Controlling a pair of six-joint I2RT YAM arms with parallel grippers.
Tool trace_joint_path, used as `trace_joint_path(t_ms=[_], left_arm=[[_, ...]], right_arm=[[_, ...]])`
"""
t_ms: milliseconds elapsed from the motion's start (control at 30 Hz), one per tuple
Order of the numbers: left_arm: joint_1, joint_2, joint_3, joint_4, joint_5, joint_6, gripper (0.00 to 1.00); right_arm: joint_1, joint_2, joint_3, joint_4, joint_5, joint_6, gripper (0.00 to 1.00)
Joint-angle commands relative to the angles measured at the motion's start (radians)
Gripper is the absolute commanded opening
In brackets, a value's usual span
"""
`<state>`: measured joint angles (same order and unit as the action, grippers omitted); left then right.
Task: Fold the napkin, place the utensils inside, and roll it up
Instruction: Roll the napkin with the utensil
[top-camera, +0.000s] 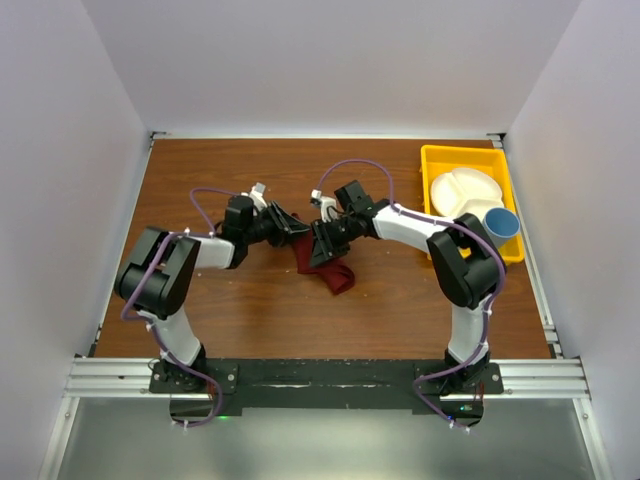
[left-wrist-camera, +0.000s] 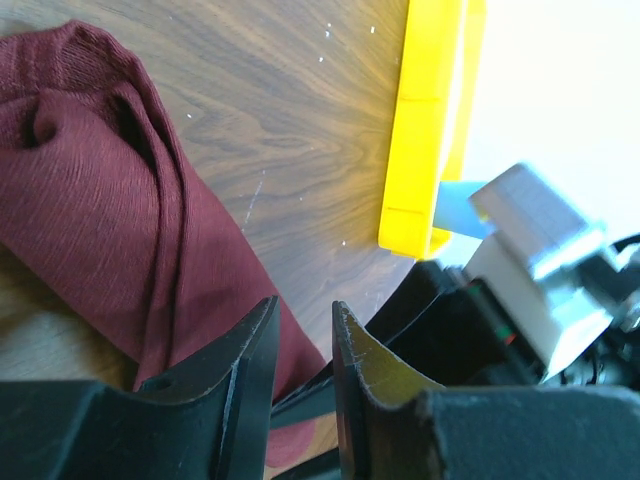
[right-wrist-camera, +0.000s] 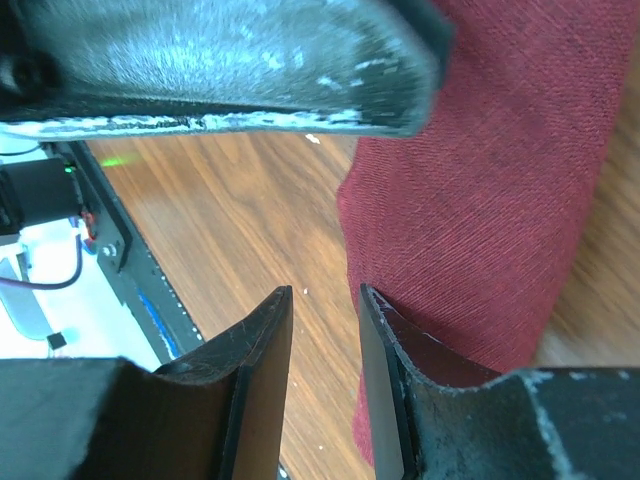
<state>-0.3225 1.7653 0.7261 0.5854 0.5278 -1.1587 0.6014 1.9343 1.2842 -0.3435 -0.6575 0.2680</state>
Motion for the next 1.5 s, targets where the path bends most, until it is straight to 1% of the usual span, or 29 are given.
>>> trace_joint_path(t_ms=[0,167,400,567,667,767,833,967,1067,1233,1367,1467], left_arm=[[0.007,0.031,0.047,0.01,0.011,0.028,0.33],[0.007,0.045,0.055,-0.019,0.008,0.042,0.33],[0.01,0.069,0.067,-0.064,-0.028,0.083,0.32],[0.014,0.102,0.072,-0.061,-0.028,0.1,0.32],[0.016,0.108,0.064,-0.055,-0.029,0.1,0.32],[0.019,0.105,0.062,-0.05,-0.026,0.099,0.32],[0.023,0.105,0.061,-0.055,-0.025,0.103,0.32],[0.036,0.124,0.061,-0.044,-0.014,0.109,0.32],[0.039,0.134,0.061,-0.035,-0.002,0.111,0.32],[0.049,0.088,0.087,-0.033,0.029,0.099,0.32],[0.059,0.036,0.127,-0.045,0.047,0.077,0.33],[0.069,0.037,0.147,-0.047,0.049,0.067,0.33]], right_arm=[[0.011,0.009,-0.025,0.037,0.058,0.027,0.36],[0.011,0.0,-0.028,0.04,0.044,0.027,0.36],[0.014,-0.009,0.03,-0.009,0.027,0.017,0.36],[0.017,-0.06,0.063,-0.012,-0.03,0.042,0.37],[0.008,-0.049,0.084,-0.026,-0.016,0.027,0.38],[-0.014,-0.017,0.044,-0.019,-0.004,0.005,0.36],[-0.023,-0.012,0.017,-0.022,0.031,-0.007,0.35],[-0.023,-0.037,-0.121,0.05,0.033,0.003,0.34],[-0.022,-0.031,-0.157,0.058,0.048,-0.004,0.33],[-0.023,-0.073,-0.134,0.025,0.041,-0.006,0.33],[-0.023,-0.109,-0.08,-0.005,0.012,0.002,0.33],[-0.023,-0.138,-0.056,-0.015,0.013,0.008,0.33]])
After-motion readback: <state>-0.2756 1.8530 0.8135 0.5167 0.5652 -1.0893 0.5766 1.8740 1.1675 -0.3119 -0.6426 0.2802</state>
